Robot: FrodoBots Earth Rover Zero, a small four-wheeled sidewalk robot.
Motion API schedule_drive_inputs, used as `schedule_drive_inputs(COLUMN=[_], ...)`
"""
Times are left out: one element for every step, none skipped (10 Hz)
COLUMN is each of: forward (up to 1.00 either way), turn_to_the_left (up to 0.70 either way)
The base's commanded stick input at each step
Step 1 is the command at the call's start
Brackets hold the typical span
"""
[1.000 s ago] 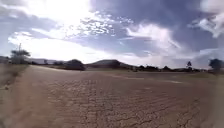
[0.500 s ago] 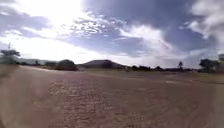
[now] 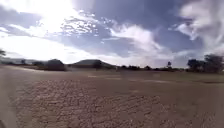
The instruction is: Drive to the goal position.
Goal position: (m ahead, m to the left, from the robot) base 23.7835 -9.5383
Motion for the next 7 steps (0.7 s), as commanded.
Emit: schedule_drive_inputs(forward=[0.7,0.7,0.71,0.79,0.85,0.85,1.0], turn_to_the_left=[-0.35,-0.35,-0.35,-0.34,-0.34,-0.34,-0.4])
